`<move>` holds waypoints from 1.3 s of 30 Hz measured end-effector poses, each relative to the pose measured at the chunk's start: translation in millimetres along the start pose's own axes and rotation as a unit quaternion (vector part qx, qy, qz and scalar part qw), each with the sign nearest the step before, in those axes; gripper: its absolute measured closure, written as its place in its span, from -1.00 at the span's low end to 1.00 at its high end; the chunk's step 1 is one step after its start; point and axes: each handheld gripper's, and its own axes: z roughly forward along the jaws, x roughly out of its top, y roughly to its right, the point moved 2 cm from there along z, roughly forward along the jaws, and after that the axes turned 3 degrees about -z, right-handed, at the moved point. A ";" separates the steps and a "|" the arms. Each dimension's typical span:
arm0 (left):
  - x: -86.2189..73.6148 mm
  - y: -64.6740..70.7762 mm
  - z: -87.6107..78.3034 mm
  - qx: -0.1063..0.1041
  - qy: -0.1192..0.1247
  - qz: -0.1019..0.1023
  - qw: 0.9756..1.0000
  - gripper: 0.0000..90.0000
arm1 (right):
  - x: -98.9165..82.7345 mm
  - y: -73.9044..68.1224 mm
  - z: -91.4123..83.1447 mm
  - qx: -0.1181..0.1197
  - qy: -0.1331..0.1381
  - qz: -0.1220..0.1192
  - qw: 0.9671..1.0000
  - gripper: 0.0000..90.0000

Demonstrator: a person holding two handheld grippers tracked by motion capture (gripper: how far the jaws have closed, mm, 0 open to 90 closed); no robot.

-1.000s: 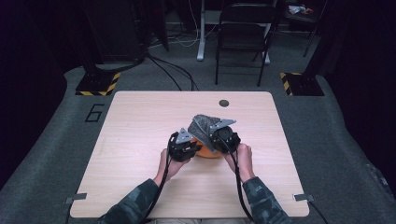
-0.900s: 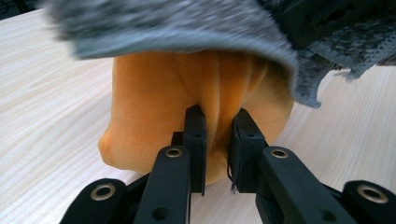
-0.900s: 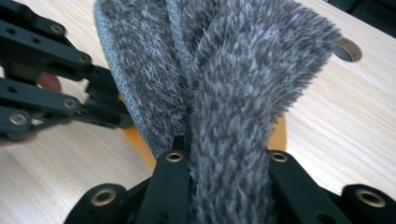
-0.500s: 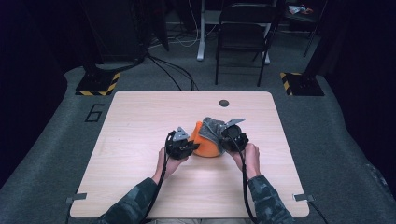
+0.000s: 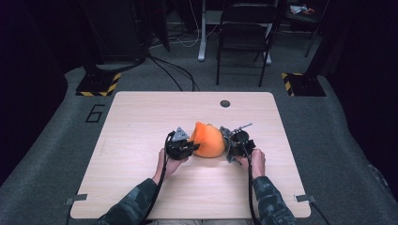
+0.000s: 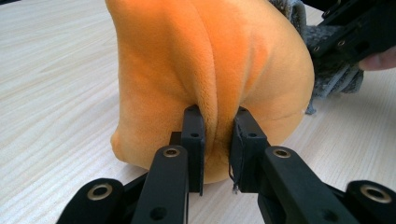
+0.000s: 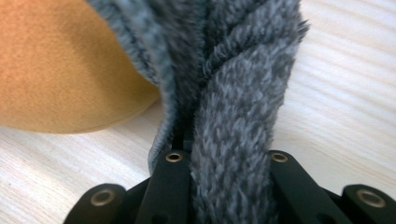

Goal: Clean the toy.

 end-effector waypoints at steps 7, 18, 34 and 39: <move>1.3 6.3 -0.9 0.005 0.000 0.017 1.000 0.72 | 16.6 4.3 -51.3 0.002 0.069 0.002 0.998 0.75; 0.9 17.3 -0.5 0.012 -0.005 0.045 0.999 0.72 | 43.3 -73.0 -64.2 0.000 0.111 -0.117 0.987 0.75; -1.1 12.1 -0.2 0.009 -0.004 0.035 0.999 0.72 | 29.0 -36.6 -52.1 0.000 0.071 -0.064 0.995 0.75; -1.2 11.8 0.1 0.008 -0.004 0.036 0.999 0.72 | 22.9 -25.6 -42.6 -0.007 0.053 -0.050 0.997 0.75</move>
